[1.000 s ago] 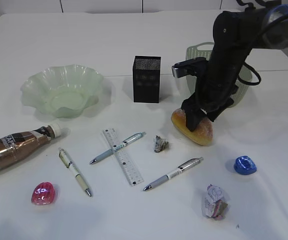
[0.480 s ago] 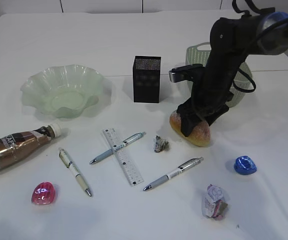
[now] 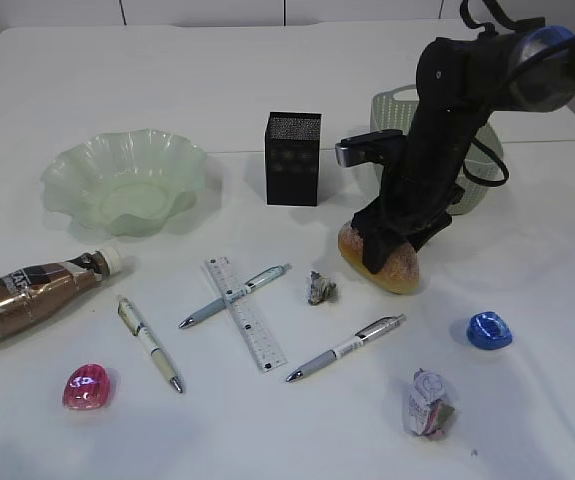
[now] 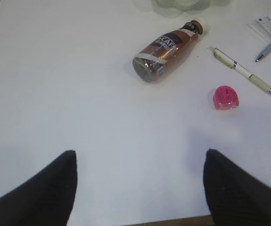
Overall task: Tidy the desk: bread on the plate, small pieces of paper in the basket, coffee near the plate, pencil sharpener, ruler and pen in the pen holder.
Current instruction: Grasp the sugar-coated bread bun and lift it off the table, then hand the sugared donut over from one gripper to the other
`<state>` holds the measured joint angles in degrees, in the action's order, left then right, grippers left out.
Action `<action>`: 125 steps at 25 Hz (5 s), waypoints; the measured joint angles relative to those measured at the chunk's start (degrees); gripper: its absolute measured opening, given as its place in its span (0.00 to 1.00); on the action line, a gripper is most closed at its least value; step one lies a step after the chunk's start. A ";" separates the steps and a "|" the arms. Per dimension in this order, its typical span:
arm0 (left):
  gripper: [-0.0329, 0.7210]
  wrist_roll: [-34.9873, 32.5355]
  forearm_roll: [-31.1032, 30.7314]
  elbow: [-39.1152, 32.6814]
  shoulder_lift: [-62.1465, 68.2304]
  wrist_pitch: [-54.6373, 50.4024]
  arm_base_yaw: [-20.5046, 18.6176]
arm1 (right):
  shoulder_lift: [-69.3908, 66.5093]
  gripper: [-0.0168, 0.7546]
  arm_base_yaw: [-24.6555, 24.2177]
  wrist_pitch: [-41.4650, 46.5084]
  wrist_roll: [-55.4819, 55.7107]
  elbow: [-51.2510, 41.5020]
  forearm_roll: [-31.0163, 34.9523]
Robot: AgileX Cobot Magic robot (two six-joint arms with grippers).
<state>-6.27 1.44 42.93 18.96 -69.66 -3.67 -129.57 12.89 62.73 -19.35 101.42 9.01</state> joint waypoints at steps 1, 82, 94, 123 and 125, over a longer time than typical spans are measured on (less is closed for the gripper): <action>0.83 0.00 0.00 0.00 0.00 0.00 0.00 | 0.00 0.67 0.00 0.00 0.00 0.00 0.00; 0.78 -40.55 68.86 15.04 47.19 22.24 0.00 | 23.97 0.41 -1.66 7.87 -30.40 -1.68 51.61; 0.85 -51.81 98.13 15.51 60.40 8.81 0.00 | 23.97 0.41 -1.66 7.59 -30.40 -1.68 52.06; 0.85 -53.38 99.75 29.03 74.27 23.44 19.33 | 23.97 0.41 -4.95 7.23 -30.18 -1.68 52.26; 0.85 -53.38 99.75 29.03 74.27 23.85 19.33 | 23.97 0.41 -4.95 7.23 -30.18 -1.68 52.36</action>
<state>-59.65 101.19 71.96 93.22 -45.81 15.65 -105.61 7.94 69.96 -49.53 99.74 61.37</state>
